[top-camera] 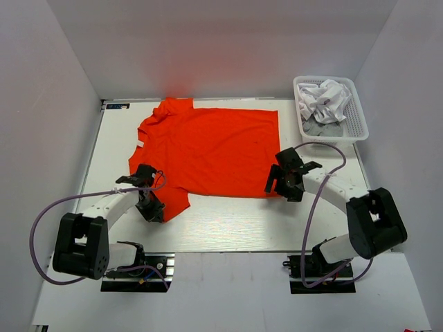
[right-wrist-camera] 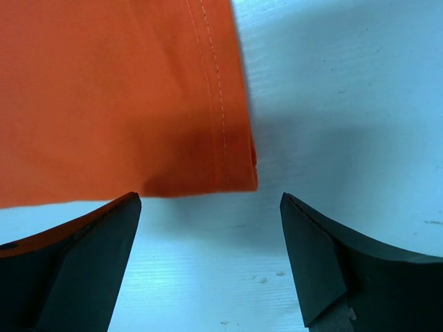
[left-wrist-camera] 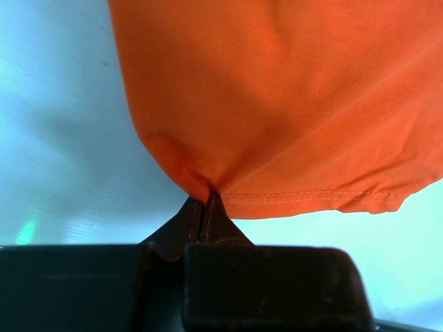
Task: Fold and stack the t-shirts
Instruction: Grap the side of the flattened tshirt closest away from the robot with both arms, then fold the flattened tshirt in 1/3 of the way
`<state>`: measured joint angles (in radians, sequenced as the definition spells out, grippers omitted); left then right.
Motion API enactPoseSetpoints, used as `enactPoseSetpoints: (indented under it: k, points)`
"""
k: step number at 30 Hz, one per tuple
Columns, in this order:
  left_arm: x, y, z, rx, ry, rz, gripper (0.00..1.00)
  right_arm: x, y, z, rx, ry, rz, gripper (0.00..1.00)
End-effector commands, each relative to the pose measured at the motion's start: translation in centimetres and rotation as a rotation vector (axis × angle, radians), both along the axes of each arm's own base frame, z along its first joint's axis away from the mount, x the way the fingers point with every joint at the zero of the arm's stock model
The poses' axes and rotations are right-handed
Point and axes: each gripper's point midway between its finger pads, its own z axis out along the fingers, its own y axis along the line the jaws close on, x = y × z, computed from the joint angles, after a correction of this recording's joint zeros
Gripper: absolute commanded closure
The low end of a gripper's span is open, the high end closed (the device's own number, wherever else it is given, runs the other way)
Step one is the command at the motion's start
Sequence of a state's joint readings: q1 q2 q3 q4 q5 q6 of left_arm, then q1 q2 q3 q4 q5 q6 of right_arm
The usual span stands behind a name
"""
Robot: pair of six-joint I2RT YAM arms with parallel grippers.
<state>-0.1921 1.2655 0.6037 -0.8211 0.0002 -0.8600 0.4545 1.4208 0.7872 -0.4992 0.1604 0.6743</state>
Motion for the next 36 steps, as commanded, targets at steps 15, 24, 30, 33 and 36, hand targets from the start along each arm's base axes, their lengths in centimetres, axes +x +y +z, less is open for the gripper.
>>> enactPoseSetpoints:
  k: [15, 24, 30, 33, 36]
  points:
    - [4.4, -2.8, 5.3, -0.127, -0.149, -0.206, 1.00, 2.3, 0.5, 0.6, 0.012, -0.058, -0.077, 1.00]
    - [11.6, -3.8, 10.5, -0.133, -0.386, -0.236, 1.00, 4.8, 0.9, 2.5, -0.014, -0.124, -0.032, 1.00]
    - [16.3, -3.3, 14.0, -0.087, -0.529, -0.210, 1.00, 6.4, 1.3, 3.5, -0.010, -0.167, -0.019, 1.00]
    - [18.6, -3.2, 15.4, -0.069, -0.590, -0.186, 1.00, 7.9, 1.6, 4.6, -0.014, -0.205, -0.016, 1.00]
    - [21.5, -2.8, 16.0, -0.033, -0.647, -0.125, 1.00, 9.8, 1.2, 5.8, -0.051, -0.247, -0.020, 1.00]
